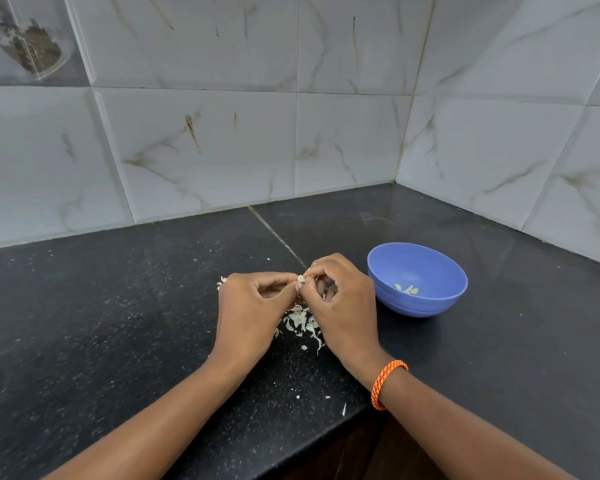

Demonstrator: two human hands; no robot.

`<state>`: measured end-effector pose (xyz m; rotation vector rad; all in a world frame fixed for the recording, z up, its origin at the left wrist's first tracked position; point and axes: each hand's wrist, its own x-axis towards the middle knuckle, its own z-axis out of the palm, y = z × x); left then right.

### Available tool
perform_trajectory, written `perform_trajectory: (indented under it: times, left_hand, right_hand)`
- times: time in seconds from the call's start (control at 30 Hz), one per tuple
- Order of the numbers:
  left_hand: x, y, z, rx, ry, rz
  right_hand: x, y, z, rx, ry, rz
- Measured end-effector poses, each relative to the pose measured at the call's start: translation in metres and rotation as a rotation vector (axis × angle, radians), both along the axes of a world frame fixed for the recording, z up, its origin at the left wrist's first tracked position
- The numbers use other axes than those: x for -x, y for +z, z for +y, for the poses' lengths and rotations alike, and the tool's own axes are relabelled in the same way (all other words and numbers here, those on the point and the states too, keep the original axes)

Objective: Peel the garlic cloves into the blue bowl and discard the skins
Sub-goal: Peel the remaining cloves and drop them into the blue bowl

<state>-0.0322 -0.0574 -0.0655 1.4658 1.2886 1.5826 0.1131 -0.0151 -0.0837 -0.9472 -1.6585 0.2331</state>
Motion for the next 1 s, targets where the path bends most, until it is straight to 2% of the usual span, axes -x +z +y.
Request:
perform_trajectory:
  times: [0.13, 0.27, 0.57, 1.0]
  left_hand:
    - [0.0002, 0.0009, 0.0001, -0.010, 0.009, 0.026]
    - [0.0028, 0.0013, 0.0026, 0.004, -0.006, 0.015]
    - [0.0050, -0.0002, 0.0070, -0.023, -0.014, 0.135]
    - [0.0050, -0.0001, 0.0066, 0.013, -0.087, -0.117]
  right_hand:
    - [0.0020, -0.0002, -0.0029, 0.003, 0.007, -0.036]
    - [0.0011, 0.0003, -0.0018, 0.044, 0.050, 0.009]
    - [-0.0014, 0.0051, -0.0029, 0.085, 0.112, 0.104]
    - [-0.0013, 0.0076, -0.0055, 0.021, 0.073, 0.080]
